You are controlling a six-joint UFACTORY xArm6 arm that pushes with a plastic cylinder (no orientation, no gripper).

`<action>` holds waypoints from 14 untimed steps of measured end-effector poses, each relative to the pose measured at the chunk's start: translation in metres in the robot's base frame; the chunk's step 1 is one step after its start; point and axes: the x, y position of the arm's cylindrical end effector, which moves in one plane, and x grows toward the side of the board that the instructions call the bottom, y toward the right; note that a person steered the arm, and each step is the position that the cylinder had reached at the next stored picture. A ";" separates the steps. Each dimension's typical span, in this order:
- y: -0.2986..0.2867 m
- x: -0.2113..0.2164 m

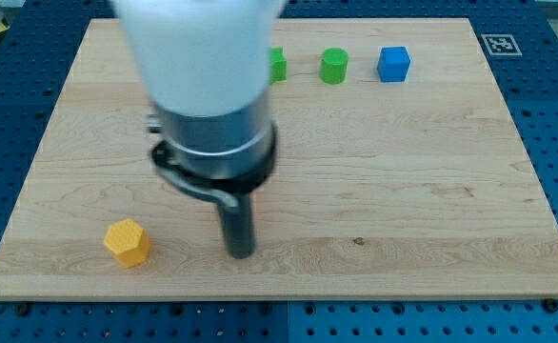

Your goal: Point your arm to yellow heart

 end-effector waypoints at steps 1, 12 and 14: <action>0.013 0.000; 0.028 -0.040; 0.008 -0.040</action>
